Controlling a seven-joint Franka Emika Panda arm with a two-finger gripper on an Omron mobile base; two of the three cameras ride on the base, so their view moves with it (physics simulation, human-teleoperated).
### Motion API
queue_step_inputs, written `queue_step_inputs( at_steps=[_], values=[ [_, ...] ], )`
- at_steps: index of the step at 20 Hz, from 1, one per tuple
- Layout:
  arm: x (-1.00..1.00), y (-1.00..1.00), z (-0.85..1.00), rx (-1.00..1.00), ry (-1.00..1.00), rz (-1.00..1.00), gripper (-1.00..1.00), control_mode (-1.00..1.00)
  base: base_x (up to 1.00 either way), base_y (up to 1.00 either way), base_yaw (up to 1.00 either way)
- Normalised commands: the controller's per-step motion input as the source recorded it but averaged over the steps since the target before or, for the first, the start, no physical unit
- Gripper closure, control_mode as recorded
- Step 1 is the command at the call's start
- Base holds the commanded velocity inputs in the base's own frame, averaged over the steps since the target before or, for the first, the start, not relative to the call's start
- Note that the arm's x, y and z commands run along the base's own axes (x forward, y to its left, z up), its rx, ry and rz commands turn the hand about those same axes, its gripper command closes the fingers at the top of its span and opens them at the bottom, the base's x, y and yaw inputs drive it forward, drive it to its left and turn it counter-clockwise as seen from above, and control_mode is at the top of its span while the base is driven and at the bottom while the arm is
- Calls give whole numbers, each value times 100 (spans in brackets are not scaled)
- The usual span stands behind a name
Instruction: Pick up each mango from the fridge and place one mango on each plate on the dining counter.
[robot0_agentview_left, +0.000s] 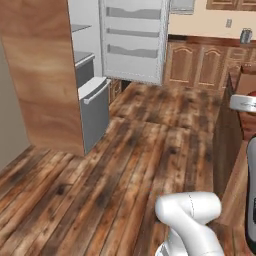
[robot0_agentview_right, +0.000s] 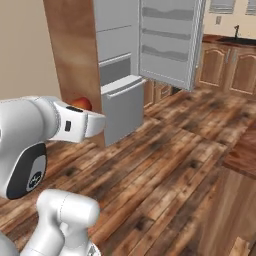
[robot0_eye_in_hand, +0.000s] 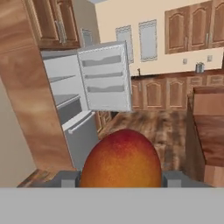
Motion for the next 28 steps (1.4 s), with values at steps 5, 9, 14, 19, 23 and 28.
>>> queue_step_inputs(
  at_steps=[5, 9, 14, 19, 23, 28],
  values=[
    [0, 0, 0, 0, 0, 0, 100, 100, -53, -84, -30],
    [0, 0, 0, 0, 0, 0, 100, 100, -25, -100, -30],
    [0, 0, 0, 0, 0, 0, 100, 100, -1, -94, -27],
    [0, 0, 0, 0, 0, 0, 100, 100, 58, -62, -26],
    [0, 0, 0, 0, 0, 0, 100, 100, 99, -25, -19],
    [0, 0, 0, 0, 0, 0, 100, 100, 93, -10, -22]
  ],
)
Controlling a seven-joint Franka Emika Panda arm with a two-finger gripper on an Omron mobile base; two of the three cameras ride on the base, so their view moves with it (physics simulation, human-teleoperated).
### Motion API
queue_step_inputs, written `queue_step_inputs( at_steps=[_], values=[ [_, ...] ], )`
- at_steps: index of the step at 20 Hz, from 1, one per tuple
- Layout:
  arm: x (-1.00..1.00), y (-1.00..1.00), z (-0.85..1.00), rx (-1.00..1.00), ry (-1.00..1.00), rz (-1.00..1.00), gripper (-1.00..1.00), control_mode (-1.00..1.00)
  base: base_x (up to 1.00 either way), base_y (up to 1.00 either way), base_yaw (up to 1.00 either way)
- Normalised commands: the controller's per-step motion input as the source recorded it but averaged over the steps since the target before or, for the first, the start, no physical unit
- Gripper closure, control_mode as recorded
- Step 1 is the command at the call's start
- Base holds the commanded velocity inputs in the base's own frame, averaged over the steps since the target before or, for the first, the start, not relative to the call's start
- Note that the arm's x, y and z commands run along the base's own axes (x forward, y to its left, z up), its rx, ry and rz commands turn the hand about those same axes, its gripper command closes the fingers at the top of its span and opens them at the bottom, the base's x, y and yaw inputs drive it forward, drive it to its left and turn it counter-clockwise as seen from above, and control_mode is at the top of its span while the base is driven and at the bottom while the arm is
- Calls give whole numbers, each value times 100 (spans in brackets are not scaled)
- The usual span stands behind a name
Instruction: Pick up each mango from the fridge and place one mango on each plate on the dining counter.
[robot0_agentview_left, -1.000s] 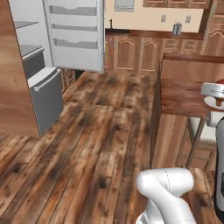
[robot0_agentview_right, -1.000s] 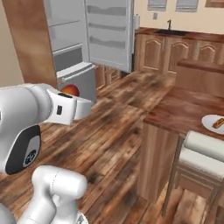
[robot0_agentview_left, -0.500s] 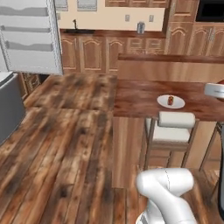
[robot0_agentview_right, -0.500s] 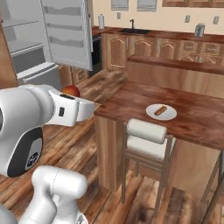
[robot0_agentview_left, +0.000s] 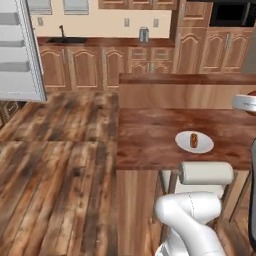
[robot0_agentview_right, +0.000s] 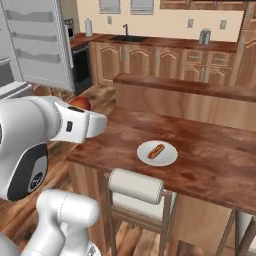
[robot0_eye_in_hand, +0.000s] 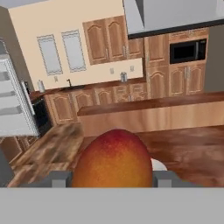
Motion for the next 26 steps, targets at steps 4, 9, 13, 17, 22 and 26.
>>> queue_step_inputs(
  at_steps=[4, 9, 13, 17, 22, 26],
  values=[
    [0, 0, 0, 0, 0, 0, 100, 100, 78, -29, -40],
    [0, 0, 0, 0, 0, 0, 100, 100, 84, -22, -41],
    [75, 0, -34, 10, 30, -13, 100, -100, 24, -2, -8],
    [100, -2, -75, 18, 76, 0, 100, -100, 0, 0, 0],
    [79, -34, -94, 18, 70, 3, 100, -100, 0, 0, 0],
    [55, -51, -93, 14, 50, 6, 100, -100, 0, 0, 0]
  ],
)
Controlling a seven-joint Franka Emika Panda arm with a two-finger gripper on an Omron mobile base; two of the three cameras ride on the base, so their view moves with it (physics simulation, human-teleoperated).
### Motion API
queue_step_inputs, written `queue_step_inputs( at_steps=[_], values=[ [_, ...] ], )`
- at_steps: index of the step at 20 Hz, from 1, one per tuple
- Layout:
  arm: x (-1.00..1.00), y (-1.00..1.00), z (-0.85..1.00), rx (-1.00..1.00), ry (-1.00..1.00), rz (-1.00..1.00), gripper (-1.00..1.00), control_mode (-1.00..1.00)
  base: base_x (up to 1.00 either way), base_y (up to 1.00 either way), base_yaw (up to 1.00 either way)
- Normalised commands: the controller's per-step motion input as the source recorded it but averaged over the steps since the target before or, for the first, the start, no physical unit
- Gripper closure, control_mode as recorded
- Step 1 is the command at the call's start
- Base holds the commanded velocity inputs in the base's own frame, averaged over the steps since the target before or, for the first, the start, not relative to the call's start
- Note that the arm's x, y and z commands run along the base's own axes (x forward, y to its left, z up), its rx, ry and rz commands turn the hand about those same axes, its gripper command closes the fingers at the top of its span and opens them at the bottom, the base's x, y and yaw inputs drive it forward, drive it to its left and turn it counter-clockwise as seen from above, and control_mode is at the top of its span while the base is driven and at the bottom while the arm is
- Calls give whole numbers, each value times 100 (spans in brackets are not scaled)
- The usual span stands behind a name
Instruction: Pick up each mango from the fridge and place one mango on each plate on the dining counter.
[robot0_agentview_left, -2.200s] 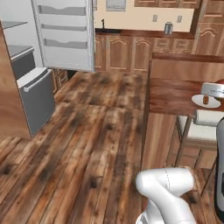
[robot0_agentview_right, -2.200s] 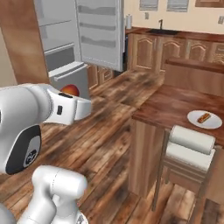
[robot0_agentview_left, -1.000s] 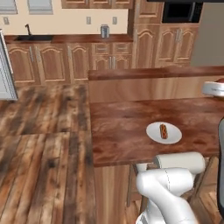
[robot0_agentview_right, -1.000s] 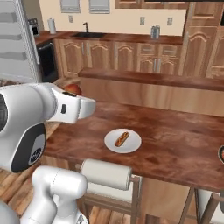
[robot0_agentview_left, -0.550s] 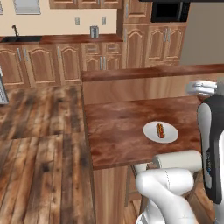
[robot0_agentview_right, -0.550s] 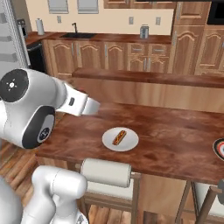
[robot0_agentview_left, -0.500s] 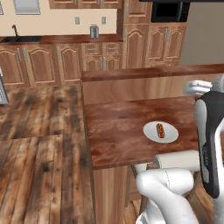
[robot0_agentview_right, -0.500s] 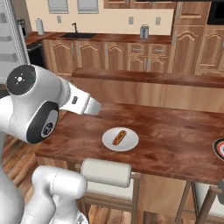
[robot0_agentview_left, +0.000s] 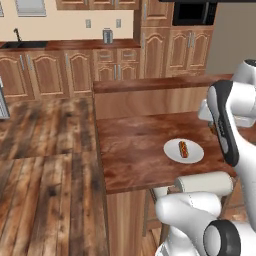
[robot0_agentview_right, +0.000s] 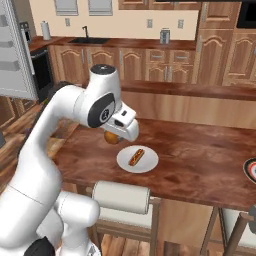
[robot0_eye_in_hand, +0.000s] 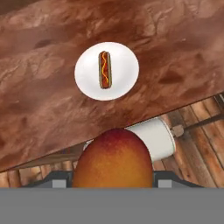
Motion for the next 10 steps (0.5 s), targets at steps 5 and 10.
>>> queue_step_inputs(
  at_steps=[5, 10],
  values=[
    [47, -33, -76, 1, 16, 5, 100, -100, 0, 0, 0],
    [50, -4, -58, 0, 4, 1, 100, -100, 0, 0, 0]
  ],
)
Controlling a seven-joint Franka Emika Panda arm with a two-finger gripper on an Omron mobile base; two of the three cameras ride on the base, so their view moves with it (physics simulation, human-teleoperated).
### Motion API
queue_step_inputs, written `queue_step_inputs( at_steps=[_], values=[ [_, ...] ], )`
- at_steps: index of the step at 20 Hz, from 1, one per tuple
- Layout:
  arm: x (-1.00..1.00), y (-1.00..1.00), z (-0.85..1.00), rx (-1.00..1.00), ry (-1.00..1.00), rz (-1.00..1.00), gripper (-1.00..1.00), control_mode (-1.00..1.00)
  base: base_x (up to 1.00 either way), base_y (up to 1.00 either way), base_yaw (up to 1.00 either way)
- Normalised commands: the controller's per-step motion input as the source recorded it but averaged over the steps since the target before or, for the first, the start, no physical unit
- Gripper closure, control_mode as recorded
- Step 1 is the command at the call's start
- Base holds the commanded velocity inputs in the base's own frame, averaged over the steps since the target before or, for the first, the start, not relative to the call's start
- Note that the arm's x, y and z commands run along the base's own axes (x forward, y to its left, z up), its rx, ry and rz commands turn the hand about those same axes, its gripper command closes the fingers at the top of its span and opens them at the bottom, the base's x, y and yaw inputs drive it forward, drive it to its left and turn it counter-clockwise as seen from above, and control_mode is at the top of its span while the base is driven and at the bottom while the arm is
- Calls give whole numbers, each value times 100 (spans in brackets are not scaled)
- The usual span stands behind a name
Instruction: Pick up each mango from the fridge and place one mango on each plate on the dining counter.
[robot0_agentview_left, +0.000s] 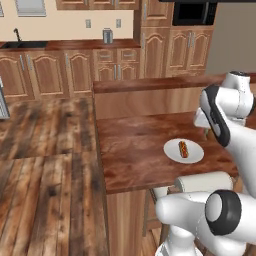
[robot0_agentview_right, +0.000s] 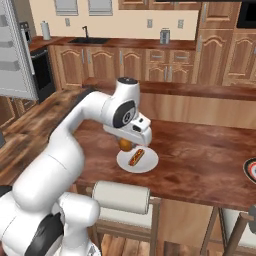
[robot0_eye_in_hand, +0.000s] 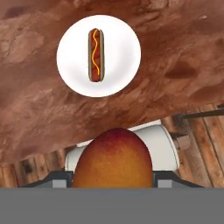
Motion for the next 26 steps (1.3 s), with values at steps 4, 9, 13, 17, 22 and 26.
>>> queue_step_inputs(
  at_steps=[4, 9, 13, 17, 22, 26],
  values=[
    [52, 0, -51, 0, 7, 0, 100, -100, 0, 0, 0],
    [49, -3, -55, 0, 5, 0, 100, -100, 0, 0, 0],
    [43, -13, -53, 0, 0, 0, 100, -100, 0, 0, 0],
    [35, -27, -51, 0, 0, 0, 100, -100, 0, 0, 0],
    [26, -9, -46, 0, 0, 0, 100, -100, 0, 0, 0],
    [29, -4, -36, 0, 0, 0, 100, -100, 0, 0, 0]
  ],
)
